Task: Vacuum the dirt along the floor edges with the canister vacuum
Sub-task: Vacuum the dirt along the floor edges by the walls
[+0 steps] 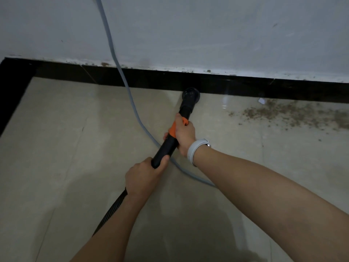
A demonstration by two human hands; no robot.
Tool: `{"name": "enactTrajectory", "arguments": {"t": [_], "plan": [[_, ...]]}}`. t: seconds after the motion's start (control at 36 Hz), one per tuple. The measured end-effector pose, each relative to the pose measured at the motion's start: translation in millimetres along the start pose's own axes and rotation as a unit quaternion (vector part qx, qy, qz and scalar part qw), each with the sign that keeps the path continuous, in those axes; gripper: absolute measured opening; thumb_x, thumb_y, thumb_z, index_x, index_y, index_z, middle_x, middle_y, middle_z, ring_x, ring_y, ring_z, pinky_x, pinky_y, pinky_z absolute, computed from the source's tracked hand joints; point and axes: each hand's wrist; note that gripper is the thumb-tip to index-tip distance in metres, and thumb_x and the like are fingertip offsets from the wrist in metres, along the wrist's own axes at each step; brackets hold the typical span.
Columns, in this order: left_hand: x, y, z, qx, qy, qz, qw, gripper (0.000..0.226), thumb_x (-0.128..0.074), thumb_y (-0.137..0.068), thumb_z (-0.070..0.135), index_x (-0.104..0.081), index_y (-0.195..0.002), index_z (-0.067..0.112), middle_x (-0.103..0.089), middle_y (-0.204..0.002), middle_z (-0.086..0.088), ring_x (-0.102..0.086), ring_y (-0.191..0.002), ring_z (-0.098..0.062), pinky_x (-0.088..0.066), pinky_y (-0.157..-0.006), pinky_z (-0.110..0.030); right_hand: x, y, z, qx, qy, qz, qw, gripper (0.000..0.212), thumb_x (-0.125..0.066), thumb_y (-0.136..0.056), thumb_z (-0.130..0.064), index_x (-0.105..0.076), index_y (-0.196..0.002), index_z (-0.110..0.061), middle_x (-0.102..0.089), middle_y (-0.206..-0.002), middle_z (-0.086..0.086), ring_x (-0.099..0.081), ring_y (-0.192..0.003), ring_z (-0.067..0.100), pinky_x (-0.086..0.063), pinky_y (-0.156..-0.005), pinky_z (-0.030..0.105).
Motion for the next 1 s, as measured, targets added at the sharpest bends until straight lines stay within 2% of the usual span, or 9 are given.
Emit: {"name": "enactTrajectory", "arguments": {"t": [0.19, 0.33, 0.44, 0.56, 0.64, 0.72, 0.81, 0.89, 1.0], "plan": [[-4.2, 2.1, 23.5, -0.041, 0.007, -0.016, 0.999, 0.051, -0.043, -0.086, 0.068, -0.056, -0.073, 0.02, -0.056, -0.064, 0.002, -0.055, -0.067, -0.02, -0.037, -0.059, -0.029, 26.5, 1.9, -15.0, 0.002, -0.009, 0.039, 0.999, 0.027, -0.054, -0.096, -0.033, -0.045, -0.103, -0.009, -0.048, -0.075, 0.012, -0.051, -0.043, 0.021, -0.053, -0.047, 0.03], [-7.5, 10.3, 33.1, -0.063, 0.009, -0.041, 0.997, 0.047, -0.042, -0.087, 0.067, -0.049, -0.064, 0.026, -0.053, -0.058, 0.006, -0.053, -0.059, -0.015, -0.033, -0.05, -0.027, 43.8, 7.1, -18.1, 0.005, -0.025, 0.055, 0.998, 0.027, -0.054, -0.097, -0.033, -0.044, -0.105, -0.009, -0.048, -0.073, 0.012, -0.051, -0.045, 0.021, -0.052, -0.048, 0.032], [-5.5, 16.9, 32.7, -0.073, 0.005, -0.053, 0.996, 0.049, -0.042, -0.088, 0.065, -0.052, -0.066, 0.023, -0.053, -0.058, 0.007, -0.049, -0.054, -0.008, -0.032, -0.049, -0.025, 49.4, 13.9, -13.8, 0.008, -0.021, 0.077, 0.997, 0.033, -0.054, -0.096, -0.034, -0.044, -0.114, -0.008, -0.049, -0.077, 0.013, -0.053, -0.047, 0.022, -0.053, -0.046, 0.031], [-1.3, 14.3, 23.4, -0.079, 0.014, -0.091, 0.993, 0.054, -0.04, -0.088, 0.068, -0.057, -0.066, 0.022, -0.062, -0.062, 0.002, -0.059, -0.06, -0.016, -0.041, -0.055, -0.027, 49.5, 18.7, -6.6, 0.001, -0.008, 0.105, 0.994, 0.043, -0.053, -0.097, -0.039, -0.041, -0.123, -0.006, -0.051, -0.077, 0.011, -0.057, -0.059, 0.028, -0.059, -0.065, 0.045], [1.0, 15.7, 16.6, -0.078, 0.038, -0.126, 0.988, 0.056, -0.041, -0.086, 0.069, -0.062, -0.068, 0.021, -0.066, -0.062, 0.0, -0.063, -0.062, -0.018, -0.048, -0.064, -0.03, 51.0, 25.9, -1.5, -0.001, 0.006, 0.119, 0.993, 0.04, -0.047, -0.099, -0.041, -0.037, -0.121, -0.008, -0.053, -0.076, 0.011, -0.055, -0.056, 0.024, -0.056, -0.06, 0.039], [2.2, 19.4, 11.6, -0.08, 0.054, -0.152, 0.984, 0.054, -0.043, -0.09, 0.061, -0.063, -0.067, 0.017, -0.064, -0.055, 0.003, -0.062, -0.055, -0.014, -0.046, -0.059, -0.027, 53.0, 30.4, 6.2, -0.014, 0.026, 0.148, 0.989, 0.035, -0.044, -0.1, -0.042, -0.033, -0.112, -0.011, -0.056, -0.079, 0.01, -0.059, -0.063, 0.024, -0.056, -0.064, 0.037], [2.1, 23.2, 9.2, -0.085, 0.069, -0.176, 0.978, 0.054, -0.044, -0.09, 0.06, -0.06, -0.058, 0.02, -0.061, -0.048, 0.005, -0.059, -0.048, -0.011, -0.044, -0.056, -0.025, 60.9, 25.7, 17.8, -0.014, 0.092, 0.157, 0.983, 0.039, -0.044, -0.102, -0.034, -0.034, -0.128, -0.006, -0.052, -0.109, 0.009, -0.062, -0.082, -0.001, -0.053, -0.081, 0.018], [0.6, 25.7, 10.1, -0.104, 0.065, -0.201, 0.972, 0.056, -0.043, -0.09, 0.062, -0.057, -0.053, 0.021, -0.059, -0.046, 0.006, -0.057, -0.045, -0.008, -0.045, -0.058, -0.025, 70.5, 30.2, 24.4, -0.021, 0.081, 0.217, 0.972, 0.05, -0.041, -0.099, -0.048, -0.034, -0.123, -0.005, -0.057, -0.105, 0.012, -0.064, -0.099, 0.029, -0.052, -0.092, 0.043], [-3.0, 28.4, 10.3, -0.134, 0.048, -0.236, 0.961, 0.055, -0.042, -0.089, 0.062, -0.057, -0.052, 0.023, -0.06, -0.045, 0.006, -0.056, -0.041, -0.003, -0.047, -0.06, -0.025, 86.4, 37.6, 34.6, -0.039, 0.037, 0.242, 0.969, 0.043, -0.043, -0.097, -0.051, -0.032, -0.115, -0.014, -0.062, -0.097, 0.014, -0.067, -0.09, 0.036, -0.056, -0.083, 0.05]]}}
Point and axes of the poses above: each hand's wrist, its own y-axis away from the middle knuckle, its own x-axis out of the back of the hand, z = x × y
